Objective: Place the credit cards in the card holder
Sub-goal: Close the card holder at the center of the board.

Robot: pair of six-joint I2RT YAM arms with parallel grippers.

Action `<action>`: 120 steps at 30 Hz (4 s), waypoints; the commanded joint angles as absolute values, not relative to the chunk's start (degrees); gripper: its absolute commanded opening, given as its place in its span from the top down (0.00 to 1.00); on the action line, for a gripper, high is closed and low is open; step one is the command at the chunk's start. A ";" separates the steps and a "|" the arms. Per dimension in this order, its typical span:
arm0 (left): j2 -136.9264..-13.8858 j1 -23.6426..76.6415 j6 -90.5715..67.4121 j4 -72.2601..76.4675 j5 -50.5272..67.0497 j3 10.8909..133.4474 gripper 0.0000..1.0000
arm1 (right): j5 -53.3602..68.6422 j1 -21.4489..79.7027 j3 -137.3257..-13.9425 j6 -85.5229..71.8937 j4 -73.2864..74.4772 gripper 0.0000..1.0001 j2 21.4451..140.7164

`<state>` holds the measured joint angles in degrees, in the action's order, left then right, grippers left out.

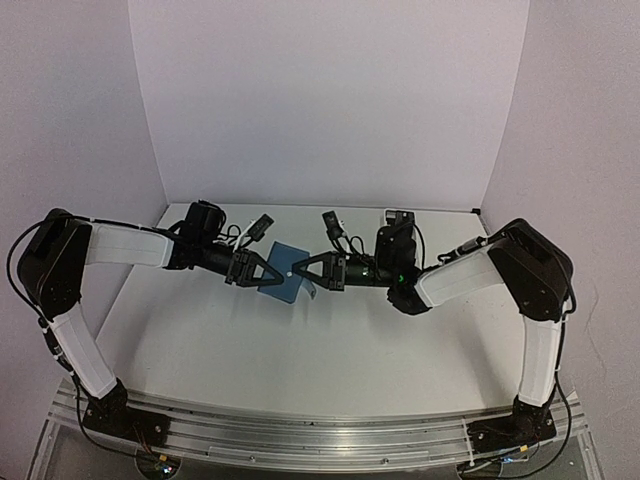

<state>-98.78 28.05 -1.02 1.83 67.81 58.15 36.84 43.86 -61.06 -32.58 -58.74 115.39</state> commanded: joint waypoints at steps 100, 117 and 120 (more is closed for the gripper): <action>-100.00 23.47 -4.50 15.96 85.74 61.78 1.00 | 49.08 45.30 -60.89 -14.36 -45.96 0.31 105.05; -100.20 24.44 -0.09 11.79 87.67 65.30 1.00 | 52.24 42.26 -71.13 0.97 -34.71 0.38 110.90; -100.28 24.44 -0.17 12.12 87.99 65.30 1.00 | 55.36 40.63 -71.81 1.23 -35.79 0.36 111.75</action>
